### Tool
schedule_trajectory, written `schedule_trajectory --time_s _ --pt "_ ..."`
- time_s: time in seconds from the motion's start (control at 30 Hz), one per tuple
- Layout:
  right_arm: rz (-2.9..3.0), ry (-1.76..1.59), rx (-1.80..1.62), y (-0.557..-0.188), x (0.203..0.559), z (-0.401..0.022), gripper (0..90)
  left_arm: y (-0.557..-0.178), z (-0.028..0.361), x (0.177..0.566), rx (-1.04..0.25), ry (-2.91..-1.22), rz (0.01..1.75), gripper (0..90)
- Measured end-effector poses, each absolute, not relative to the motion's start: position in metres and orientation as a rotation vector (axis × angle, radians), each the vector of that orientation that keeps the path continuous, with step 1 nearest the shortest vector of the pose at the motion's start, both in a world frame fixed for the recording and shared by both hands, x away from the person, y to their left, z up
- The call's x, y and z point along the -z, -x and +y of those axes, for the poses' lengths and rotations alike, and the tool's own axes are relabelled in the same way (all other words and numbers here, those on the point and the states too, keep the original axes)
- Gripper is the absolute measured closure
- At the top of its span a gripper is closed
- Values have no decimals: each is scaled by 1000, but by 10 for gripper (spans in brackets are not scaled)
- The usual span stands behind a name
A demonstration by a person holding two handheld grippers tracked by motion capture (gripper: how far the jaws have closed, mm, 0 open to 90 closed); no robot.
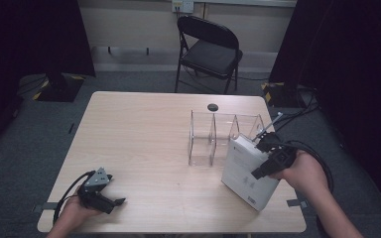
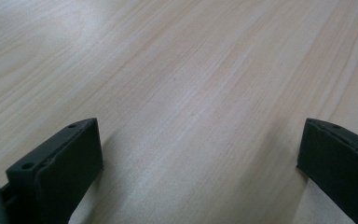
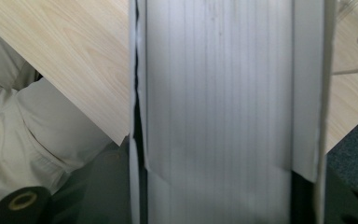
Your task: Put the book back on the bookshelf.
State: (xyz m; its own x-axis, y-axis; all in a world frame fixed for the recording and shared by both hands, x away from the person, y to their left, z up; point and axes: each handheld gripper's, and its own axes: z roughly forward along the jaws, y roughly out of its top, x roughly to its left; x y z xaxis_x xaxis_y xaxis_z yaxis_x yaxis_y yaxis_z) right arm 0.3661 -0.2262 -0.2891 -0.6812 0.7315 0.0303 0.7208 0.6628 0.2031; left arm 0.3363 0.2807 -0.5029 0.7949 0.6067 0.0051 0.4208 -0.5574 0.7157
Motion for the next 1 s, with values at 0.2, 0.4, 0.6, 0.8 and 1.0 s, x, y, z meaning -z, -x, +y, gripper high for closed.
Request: schedule_trajectory --time_s 0.2,0.4,0.6,0.8,1.0 --pt "2806 -1241 -318 -366 288 -234 528 -336 281 503 -328 -2241 756 0" --pt "2788 -1271 -318 -366 289 -241 527 -336 280 503 -328 -2240 758 0" --pt "2788 -1302 -301 -366 290 -249 528 -336 280 503 -328 -2241 758 0" --pt "2751 -1354 -299 -366 289 -255 528 -336 281 503 -329 -2244 756 0" --pt "2735 -1386 -295 -368 290 -261 528 -336 281 503 -329 -2244 757 0"
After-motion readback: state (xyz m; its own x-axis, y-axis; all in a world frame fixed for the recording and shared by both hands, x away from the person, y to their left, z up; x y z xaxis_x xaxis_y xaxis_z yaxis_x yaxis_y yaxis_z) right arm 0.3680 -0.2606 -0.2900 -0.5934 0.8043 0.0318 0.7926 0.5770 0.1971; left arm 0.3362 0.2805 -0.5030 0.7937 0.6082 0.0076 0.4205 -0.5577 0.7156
